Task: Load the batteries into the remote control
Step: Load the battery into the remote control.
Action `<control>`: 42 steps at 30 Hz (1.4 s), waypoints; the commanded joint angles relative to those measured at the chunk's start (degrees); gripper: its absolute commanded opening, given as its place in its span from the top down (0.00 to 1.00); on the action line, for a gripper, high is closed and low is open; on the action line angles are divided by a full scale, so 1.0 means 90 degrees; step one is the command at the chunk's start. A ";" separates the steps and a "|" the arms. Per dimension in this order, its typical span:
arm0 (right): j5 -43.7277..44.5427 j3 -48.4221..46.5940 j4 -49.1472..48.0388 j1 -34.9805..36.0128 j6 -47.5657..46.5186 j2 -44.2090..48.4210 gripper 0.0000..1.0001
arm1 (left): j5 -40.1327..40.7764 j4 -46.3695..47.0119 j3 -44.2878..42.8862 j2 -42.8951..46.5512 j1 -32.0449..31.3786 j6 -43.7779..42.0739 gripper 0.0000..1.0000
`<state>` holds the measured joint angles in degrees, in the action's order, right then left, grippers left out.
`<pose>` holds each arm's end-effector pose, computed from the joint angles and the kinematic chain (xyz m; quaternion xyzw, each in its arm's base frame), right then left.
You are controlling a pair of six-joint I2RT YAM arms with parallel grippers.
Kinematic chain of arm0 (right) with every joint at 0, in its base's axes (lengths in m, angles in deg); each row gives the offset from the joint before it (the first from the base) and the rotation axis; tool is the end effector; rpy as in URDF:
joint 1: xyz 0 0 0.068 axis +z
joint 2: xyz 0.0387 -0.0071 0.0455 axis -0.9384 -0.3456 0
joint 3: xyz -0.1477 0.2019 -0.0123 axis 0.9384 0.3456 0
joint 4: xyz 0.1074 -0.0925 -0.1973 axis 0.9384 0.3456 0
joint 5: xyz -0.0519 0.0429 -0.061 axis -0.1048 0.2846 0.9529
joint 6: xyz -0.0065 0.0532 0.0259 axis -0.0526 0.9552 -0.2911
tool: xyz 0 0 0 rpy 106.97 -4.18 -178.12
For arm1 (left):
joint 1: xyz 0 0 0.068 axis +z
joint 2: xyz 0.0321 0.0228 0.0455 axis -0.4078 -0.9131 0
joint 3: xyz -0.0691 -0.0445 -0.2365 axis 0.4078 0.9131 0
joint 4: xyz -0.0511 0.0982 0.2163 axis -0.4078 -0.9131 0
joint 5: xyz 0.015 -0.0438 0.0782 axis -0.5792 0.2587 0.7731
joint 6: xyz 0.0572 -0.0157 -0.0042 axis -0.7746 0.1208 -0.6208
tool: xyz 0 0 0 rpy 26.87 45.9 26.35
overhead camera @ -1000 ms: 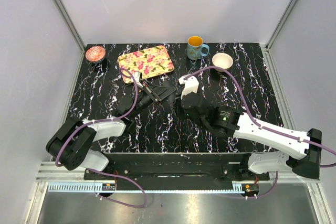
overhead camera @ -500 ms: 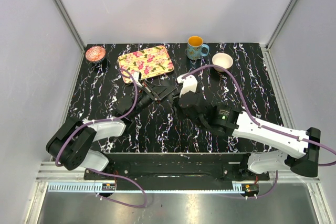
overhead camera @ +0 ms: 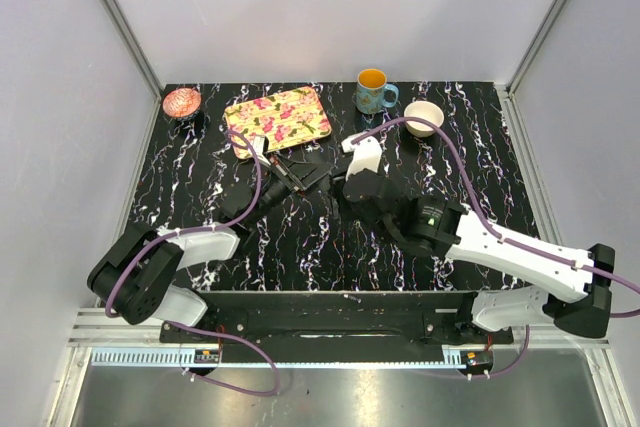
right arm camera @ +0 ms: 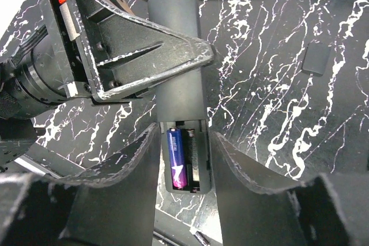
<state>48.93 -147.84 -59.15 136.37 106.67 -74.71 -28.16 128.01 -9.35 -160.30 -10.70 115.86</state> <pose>0.1270 0.2341 0.3481 -0.1557 0.8287 0.1791 0.5069 0.2186 -0.1665 0.2371 -0.1367 0.5879 -0.7215 0.3394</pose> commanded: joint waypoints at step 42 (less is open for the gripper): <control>-0.5753 0.1450 -0.1475 -0.2916 0.3412 0.0748 0.25 | -0.0133 0.2025 -0.0396 -0.0134 0.0093 0.0174 1.00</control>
<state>-0.91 -135.12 -68.92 111.26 135.87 -68.17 -28.77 128.09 -10.97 -161.87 -10.02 116.93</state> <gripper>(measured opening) 0.764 0.202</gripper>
